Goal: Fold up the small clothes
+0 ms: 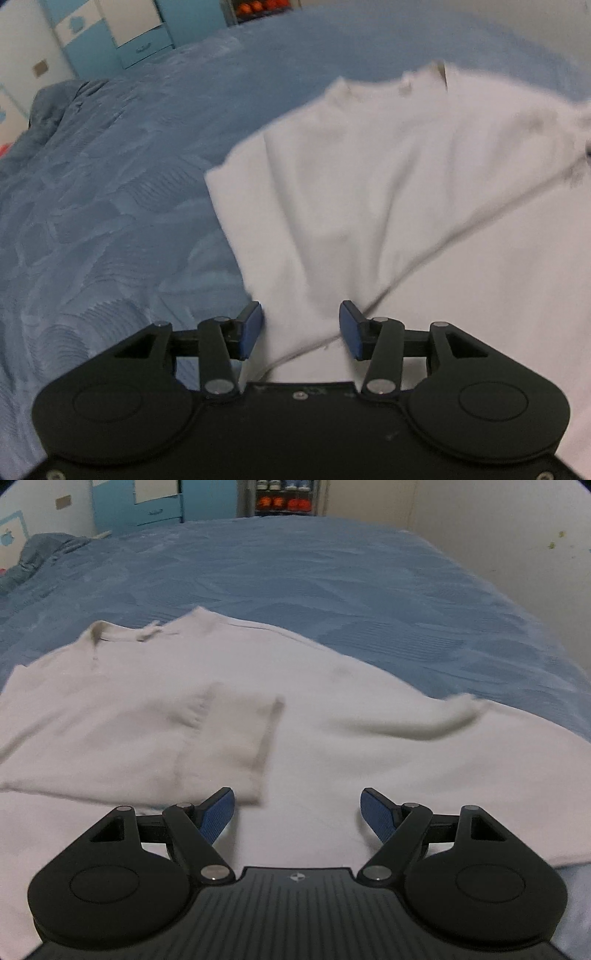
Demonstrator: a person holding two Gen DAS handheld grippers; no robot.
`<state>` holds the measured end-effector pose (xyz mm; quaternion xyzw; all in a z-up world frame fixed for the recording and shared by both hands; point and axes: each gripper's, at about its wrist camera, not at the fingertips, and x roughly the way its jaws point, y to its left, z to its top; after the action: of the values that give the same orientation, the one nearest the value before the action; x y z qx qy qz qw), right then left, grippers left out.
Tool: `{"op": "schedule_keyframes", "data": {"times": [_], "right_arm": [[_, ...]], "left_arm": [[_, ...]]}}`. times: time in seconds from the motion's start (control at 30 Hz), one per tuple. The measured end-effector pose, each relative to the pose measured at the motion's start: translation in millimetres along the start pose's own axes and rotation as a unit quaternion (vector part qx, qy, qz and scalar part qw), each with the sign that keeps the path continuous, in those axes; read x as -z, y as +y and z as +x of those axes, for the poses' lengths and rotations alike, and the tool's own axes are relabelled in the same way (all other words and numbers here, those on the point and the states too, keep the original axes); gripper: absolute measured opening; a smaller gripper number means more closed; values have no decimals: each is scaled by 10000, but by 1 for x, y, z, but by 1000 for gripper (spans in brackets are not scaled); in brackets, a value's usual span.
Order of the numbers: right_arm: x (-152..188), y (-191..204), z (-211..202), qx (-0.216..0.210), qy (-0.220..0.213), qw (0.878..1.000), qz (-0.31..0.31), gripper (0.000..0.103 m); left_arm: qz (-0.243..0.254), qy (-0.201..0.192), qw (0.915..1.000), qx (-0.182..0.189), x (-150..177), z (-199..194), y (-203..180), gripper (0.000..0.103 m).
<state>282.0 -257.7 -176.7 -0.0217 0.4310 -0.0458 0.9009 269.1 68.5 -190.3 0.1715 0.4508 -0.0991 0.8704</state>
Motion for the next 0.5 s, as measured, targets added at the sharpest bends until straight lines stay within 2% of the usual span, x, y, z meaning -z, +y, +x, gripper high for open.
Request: {"op": "schedule_keyframes", "data": {"times": [0.1, 0.2, 0.27, 0.3, 0.33, 0.37, 0.4, 0.5], "right_arm": [[-7, 15, 12, -148, -18, 9999, -24, 91], [-13, 25, 33, -275, 68, 9996, -2, 89], [-15, 30, 44, -394, 68, 9992, 71, 70], [-15, 33, 45, -415, 3, 9991, 66, 54], [-16, 36, 43, -429, -69, 9991, 36, 35], [-15, 38, 38, -396, -170, 9991, 18, 23], [-15, 39, 31, -308, -290, 9991, 36, 6], [-18, 34, 6, -251, -579, 9979, 133, 5]], "left_arm": [[59, -124, 9999, -56, 6, 16, 0, 51], [-196, -136, 9997, -59, 5, 25, 11, 56], [-485, -166, 9987, 66, 2, 20, 17, 56], [-574, -210, 9981, 97, 2, 25, 22, 55], [-611, -237, 9978, 131, 2, 26, 24, 45], [-679, -278, 9972, 134, 2, 27, 26, 36], [-762, -293, 9965, 192, 1, 25, 27, 10], [-827, -551, 9950, 15, -3, 7, 29, 8]]}}
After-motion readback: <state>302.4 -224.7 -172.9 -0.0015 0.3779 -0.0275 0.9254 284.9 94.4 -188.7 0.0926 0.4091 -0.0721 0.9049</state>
